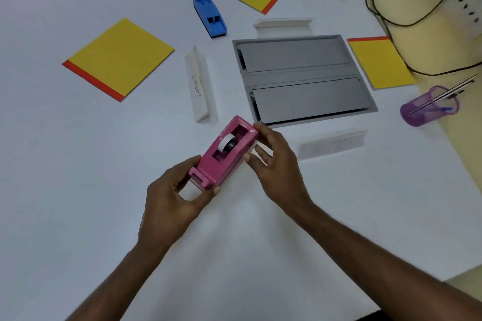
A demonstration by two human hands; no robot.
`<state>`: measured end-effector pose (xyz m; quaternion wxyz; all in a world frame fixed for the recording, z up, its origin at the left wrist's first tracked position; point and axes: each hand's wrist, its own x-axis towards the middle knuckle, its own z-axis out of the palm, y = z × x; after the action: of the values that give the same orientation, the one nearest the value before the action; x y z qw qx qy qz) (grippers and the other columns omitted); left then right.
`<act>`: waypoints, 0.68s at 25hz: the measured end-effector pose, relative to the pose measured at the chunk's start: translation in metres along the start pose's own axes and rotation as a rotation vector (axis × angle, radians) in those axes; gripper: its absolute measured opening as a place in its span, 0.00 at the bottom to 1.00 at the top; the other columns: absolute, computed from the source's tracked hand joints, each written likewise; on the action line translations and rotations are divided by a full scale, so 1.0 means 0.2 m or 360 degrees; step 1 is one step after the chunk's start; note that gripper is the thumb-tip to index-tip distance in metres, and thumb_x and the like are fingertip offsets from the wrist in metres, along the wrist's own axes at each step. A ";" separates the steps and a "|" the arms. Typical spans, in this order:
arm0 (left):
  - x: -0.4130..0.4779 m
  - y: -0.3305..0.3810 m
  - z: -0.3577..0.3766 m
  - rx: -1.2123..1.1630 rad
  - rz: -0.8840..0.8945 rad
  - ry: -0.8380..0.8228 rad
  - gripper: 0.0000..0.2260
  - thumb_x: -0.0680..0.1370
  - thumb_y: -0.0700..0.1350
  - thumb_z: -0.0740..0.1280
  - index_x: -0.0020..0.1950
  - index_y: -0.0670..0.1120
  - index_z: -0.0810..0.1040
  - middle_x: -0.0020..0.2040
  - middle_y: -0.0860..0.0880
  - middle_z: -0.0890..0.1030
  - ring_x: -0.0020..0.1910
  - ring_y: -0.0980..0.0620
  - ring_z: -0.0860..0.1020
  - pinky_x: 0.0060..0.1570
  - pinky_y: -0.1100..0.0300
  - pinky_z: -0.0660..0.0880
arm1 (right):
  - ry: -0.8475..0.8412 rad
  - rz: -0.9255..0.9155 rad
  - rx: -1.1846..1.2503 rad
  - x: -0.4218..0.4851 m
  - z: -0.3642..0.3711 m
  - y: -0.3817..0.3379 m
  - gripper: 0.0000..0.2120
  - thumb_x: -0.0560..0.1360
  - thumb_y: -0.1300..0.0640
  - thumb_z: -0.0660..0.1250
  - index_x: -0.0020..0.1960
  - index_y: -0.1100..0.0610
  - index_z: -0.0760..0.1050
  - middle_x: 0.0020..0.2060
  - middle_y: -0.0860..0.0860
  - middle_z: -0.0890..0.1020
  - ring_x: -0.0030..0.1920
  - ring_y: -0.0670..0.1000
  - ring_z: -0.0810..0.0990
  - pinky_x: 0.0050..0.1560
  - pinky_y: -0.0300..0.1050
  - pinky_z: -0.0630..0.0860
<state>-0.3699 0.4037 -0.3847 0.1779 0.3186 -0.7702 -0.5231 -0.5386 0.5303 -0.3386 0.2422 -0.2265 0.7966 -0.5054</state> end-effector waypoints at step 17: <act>0.27 0.90 1.38 0.0185 0.0496 -0.0676 0.26 0.70 0.52 0.80 0.66 0.48 0.80 0.56 0.51 0.84 0.51 0.56 0.78 0.48 0.71 0.69 | 0.0742 0.0431 -0.0031 -0.08 -1.56 0.42 0.21 0.75 0.60 0.72 0.67 0.52 0.74 0.60 0.47 0.81 0.58 0.45 0.81 0.55 0.38 0.76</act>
<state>-0.6313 0.6030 -0.3296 0.0723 0.0889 -0.8588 -0.4994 -0.7271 0.7898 -0.2963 0.1155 0.0023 0.8588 -0.4992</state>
